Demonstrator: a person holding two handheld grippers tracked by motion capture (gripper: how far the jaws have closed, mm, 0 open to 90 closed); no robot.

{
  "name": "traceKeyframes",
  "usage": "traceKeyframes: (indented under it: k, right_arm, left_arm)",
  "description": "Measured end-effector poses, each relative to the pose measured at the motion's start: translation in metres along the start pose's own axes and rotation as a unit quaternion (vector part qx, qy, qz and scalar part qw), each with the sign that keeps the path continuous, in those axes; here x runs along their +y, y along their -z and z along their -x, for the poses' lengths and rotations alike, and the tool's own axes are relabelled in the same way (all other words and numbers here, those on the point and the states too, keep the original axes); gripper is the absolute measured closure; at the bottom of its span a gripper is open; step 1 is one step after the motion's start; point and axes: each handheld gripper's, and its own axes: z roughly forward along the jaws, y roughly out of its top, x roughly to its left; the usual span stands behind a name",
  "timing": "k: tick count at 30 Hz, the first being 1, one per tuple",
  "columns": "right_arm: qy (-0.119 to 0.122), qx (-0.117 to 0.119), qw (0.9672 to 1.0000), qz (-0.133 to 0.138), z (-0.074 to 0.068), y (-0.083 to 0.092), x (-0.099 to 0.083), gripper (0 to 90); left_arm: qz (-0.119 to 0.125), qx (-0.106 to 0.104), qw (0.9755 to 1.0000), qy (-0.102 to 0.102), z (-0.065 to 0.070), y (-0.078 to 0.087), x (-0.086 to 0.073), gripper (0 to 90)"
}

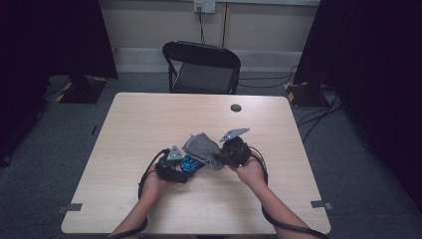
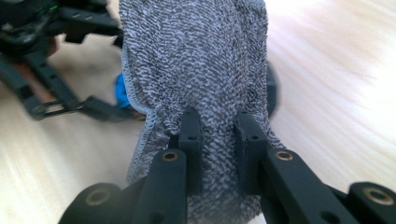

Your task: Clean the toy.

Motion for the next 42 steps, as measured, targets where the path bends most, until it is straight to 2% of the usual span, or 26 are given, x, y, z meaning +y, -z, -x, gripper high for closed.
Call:
traceKeyframes:
  k: [4,8,21,23,34,42]
  right_arm:
    - [0.021,0.008,0.9997,-0.012,-0.013,-0.007,0.000,76.2]
    - [0.030,0.016,0.9992,-0.023,-0.021,-0.015,-0.001,76.2]
    - [0.049,0.026,0.9974,-0.046,-0.034,-0.032,-0.004,76.1]
    - [0.053,0.023,0.9972,-0.047,-0.034,-0.033,-0.004,76.1]
    - [0.042,0.011,0.9975,-0.055,-0.027,-0.037,-0.002,76.1]
    - [0.034,-0.002,0.9977,-0.058,-0.016,-0.036,0.000,76.1]
  left_arm:
    - [-0.001,0.000,1.0000,0.000,0.000,0.000,0.000,23.1]
    - [-0.001,0.002,1.0000,-0.002,0.000,0.000,0.000,23.1]
    - [0.000,0.001,1.0000,-0.002,0.000,0.000,0.000,23.1]
    - [0.000,0.002,1.0000,-0.003,0.000,0.000,0.000,23.1]
    - [-0.001,0.003,1.0000,-0.001,0.000,0.000,0.000,23.0]
    - [-0.001,0.001,1.0000,0.000,0.000,0.000,0.000,23.1]
